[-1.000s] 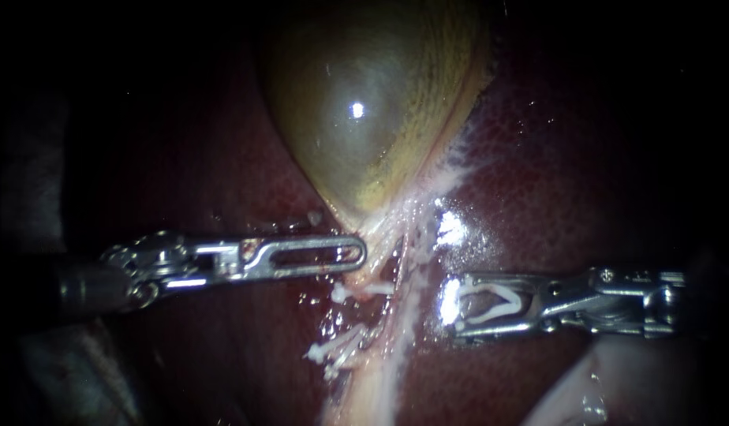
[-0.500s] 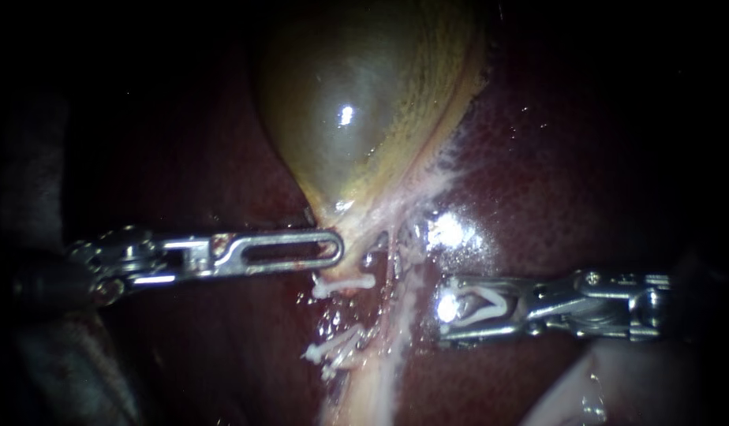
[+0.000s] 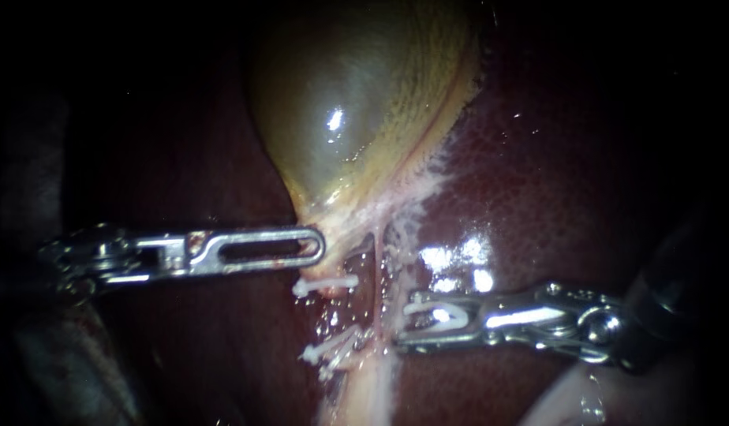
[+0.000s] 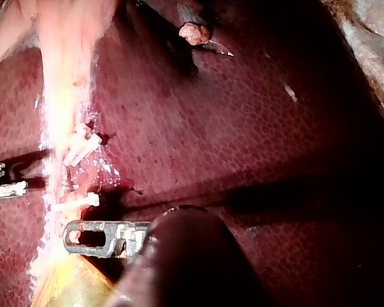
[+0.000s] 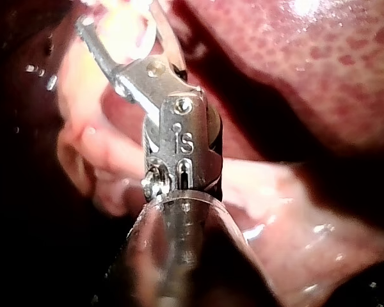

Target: Clipping first clip right tube

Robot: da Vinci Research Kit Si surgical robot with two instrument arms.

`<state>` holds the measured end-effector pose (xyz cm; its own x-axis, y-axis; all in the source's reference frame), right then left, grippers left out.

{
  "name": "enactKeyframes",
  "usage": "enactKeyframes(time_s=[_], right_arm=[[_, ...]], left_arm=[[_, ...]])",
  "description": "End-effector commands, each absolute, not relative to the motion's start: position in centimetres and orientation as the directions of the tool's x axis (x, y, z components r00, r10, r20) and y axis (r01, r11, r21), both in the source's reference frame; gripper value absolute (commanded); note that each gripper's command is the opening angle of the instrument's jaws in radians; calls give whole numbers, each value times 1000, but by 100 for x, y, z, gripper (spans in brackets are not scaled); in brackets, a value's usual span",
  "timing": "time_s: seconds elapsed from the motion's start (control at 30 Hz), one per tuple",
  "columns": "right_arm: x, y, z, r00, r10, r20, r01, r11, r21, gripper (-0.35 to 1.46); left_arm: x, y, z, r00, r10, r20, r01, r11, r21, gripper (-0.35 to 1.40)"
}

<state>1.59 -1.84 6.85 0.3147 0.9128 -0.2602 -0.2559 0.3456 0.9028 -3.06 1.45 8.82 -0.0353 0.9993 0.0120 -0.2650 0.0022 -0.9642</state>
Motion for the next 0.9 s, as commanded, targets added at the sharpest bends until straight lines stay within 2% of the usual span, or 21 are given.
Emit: enactKeyframes(time_s=[0.03,0.53,0.9], right_arm=[[160,-184,687,316,913,-256,-259,343,903,55],[169,-181,705,302,936,-182,-274,268,924,52],[175,-178,716,310,935,-170,-279,260,924,51]], left_arm=[[-305,146,880,-38,999,14,-267,3,-964,-35],[-306,143,861,-41,999,15,-271,4,-962,-35],[-306,143,854,-43,999,6,-271,-6,-963,-35]])
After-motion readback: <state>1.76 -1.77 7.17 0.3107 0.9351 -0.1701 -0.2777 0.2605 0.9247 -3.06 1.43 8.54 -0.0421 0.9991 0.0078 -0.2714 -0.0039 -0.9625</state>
